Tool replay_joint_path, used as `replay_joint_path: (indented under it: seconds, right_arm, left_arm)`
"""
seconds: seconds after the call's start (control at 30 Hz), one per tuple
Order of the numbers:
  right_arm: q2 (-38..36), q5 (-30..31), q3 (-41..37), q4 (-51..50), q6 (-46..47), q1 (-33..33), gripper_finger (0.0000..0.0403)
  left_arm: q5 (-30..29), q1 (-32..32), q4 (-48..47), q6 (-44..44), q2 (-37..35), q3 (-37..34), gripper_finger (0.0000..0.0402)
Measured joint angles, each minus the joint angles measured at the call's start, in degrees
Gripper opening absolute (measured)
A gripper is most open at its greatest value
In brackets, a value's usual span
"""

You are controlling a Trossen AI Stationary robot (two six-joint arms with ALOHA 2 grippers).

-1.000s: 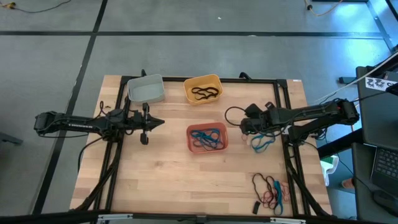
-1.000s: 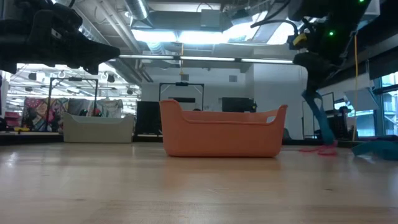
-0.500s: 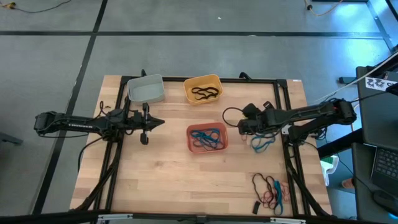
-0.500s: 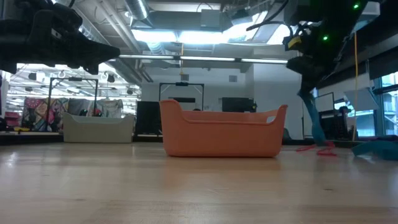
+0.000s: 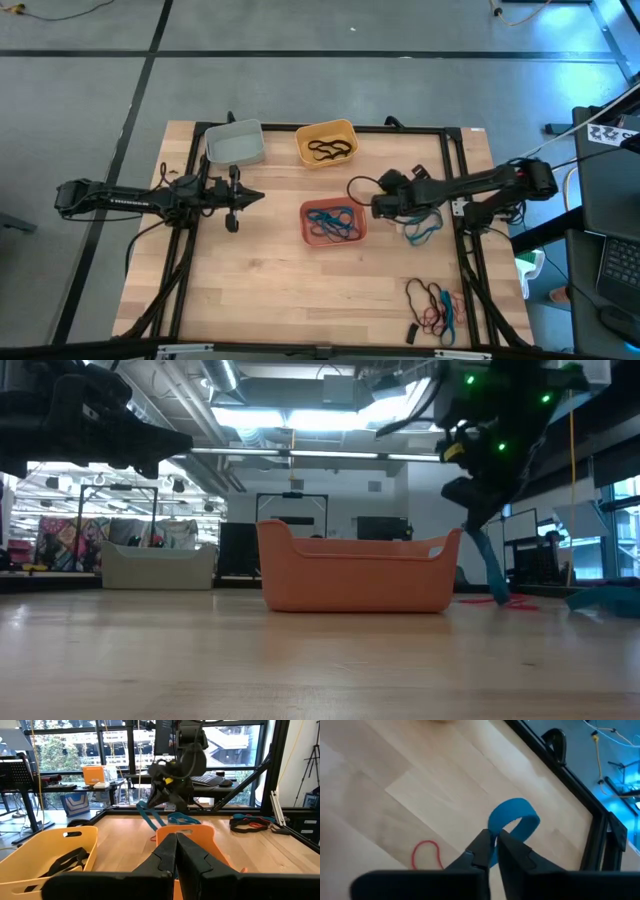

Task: Sort rubber bands into baskets
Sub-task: Put the blue rubber band into the orange bin, then move the red rubber band to the bottom of the table

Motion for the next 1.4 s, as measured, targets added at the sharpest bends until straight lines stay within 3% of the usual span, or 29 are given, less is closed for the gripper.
replay_joint_path:
  seconds: [0.3, 0.5, 0.83, 1.03, 1.4]
  right_arm:
    - [1.1, -0.44, 0.59, 8.25, -10.27, -2.46, 0.0148]
    - [0.93, -9.83, 3.9, 2.46, -10.0, -1.72, 0.0191]
    - [0.69, -15.22, -1.59, -3.09, 2.57, 2.54, 0.0184]
    - [-0.69, -19.61, -7.33, 0.82, 6.24, 2.54, 0.017]
    - [-9.72, -19.9, -16.26, 10.25, 9.51, 2.52, 0.0152]
  left_arm:
    - [0.0, 0.02, -0.06, -0.06, 0.0, 0.0, 0.0005]
    - [0.0, 0.01, -0.08, -0.09, 0.0, 0.0, 0.0005]
    - [0.0, -0.01, -0.1, -0.09, 0.0, 0.0, 0.0005]
    - [0.0, -0.01, -0.12, -0.09, 0.0, 0.0, 0.0005]
    - [0.0, 0.0, -0.16, 0.01, -0.01, 0.0, 0.0005]
